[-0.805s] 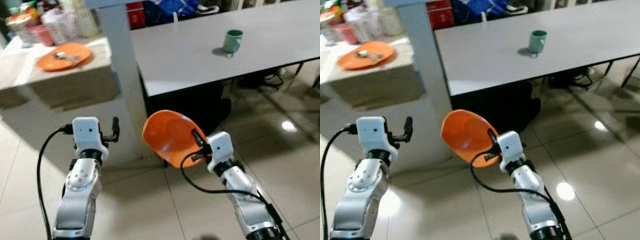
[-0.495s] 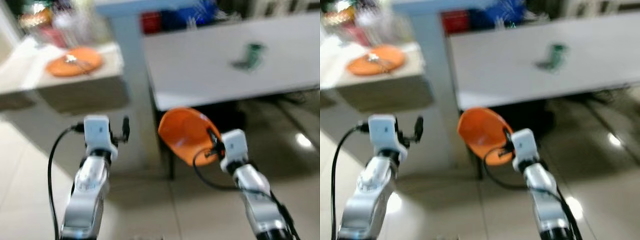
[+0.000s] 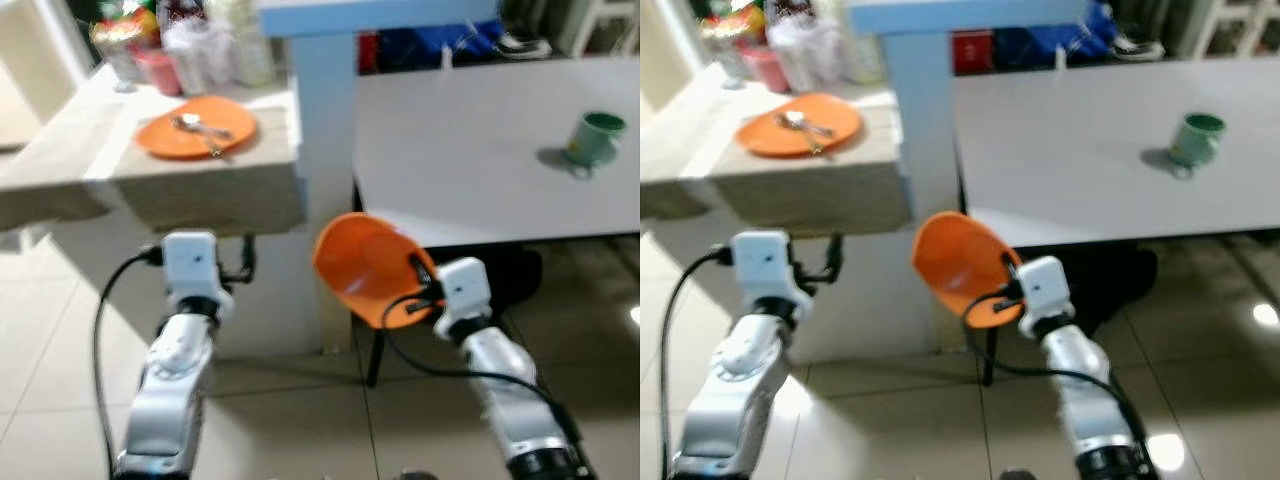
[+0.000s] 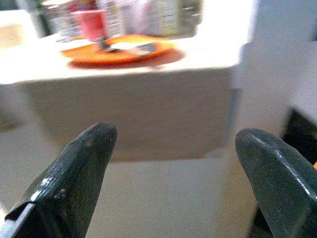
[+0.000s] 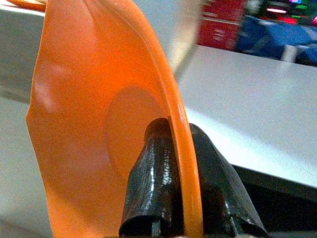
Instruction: Setting the table
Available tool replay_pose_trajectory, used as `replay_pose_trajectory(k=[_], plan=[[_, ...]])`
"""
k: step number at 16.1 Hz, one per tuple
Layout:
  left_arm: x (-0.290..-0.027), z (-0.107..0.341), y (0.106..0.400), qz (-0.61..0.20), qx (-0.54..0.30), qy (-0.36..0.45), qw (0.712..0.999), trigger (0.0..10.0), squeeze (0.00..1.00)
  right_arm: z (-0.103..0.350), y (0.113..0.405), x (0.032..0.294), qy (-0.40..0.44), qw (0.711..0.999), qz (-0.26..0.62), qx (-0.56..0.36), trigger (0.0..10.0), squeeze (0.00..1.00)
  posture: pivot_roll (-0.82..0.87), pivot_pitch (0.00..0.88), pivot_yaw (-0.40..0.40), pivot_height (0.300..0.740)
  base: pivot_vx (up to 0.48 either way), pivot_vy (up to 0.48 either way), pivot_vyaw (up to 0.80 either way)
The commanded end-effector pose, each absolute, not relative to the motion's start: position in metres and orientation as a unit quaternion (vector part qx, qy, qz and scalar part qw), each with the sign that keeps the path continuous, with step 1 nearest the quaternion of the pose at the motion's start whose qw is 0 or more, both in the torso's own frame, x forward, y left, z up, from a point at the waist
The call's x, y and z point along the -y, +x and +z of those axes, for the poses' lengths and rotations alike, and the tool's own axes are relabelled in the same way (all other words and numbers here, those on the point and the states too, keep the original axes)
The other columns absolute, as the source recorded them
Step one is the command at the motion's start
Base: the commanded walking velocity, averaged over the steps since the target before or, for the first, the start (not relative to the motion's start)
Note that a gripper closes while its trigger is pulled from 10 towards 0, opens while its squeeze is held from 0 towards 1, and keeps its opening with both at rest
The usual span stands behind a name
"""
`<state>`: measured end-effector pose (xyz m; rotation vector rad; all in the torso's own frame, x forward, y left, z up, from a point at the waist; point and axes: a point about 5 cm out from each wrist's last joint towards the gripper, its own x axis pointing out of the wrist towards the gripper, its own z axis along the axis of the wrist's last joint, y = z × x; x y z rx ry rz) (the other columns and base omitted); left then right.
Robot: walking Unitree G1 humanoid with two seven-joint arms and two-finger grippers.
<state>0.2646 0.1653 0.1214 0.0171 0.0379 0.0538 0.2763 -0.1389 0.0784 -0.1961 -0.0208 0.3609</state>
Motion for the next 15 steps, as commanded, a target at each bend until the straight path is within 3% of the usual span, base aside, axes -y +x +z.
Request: replay_pose_trajectory(k=[1,15], plan=[[-0.1623,0.1238,0.2665,0.028,-0.012,0.013,0.999,10.0,1.0,0.0871,0.2789,0.1373,-0.102,0.977,0.186,0.032,0.0,0.07,-0.14,0.0,0.094,0.74,0.0,-0.469,0.0],[-0.1597,0.123,0.275,0.026,-0.014,0.018,0.999,10.0,1.0,0.088,0.2786,0.1329,-0.1,0.974,0.2,0.032,0.0,0.09,-0.17,0.0,0.099,0.74,0.0,-0.46,0.0]])
